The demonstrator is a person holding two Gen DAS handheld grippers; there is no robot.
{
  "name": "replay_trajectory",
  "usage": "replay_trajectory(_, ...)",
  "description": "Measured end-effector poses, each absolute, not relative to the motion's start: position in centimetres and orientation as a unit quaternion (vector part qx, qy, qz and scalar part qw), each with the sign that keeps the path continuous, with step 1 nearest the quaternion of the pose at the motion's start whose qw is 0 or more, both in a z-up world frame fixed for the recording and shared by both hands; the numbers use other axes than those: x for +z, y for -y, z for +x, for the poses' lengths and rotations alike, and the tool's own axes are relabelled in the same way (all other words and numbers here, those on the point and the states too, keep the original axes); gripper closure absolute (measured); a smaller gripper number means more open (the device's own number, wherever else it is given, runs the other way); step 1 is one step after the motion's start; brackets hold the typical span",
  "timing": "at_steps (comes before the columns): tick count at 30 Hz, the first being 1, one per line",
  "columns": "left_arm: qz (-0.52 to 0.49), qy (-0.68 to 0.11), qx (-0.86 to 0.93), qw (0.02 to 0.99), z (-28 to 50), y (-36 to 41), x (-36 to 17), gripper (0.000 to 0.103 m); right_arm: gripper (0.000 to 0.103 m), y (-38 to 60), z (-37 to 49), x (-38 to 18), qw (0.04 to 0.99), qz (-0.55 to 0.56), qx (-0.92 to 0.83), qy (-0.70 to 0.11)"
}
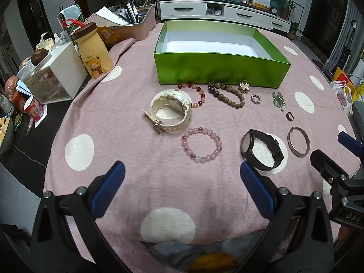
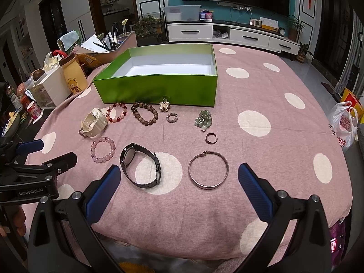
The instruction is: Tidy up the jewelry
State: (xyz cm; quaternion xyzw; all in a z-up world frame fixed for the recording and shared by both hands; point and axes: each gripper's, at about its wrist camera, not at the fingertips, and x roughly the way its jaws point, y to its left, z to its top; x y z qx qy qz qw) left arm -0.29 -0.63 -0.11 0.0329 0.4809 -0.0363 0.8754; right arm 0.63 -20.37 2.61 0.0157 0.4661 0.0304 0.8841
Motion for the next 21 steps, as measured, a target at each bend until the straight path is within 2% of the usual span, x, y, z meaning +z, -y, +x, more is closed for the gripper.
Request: replay_trajectory(21,0.033,-0.480,-0.036,0.876,-0.32,0.79,-0.13,0.002,0.001,20.33,0.56,2.80,0.885,0.015,0.031,-0.465)
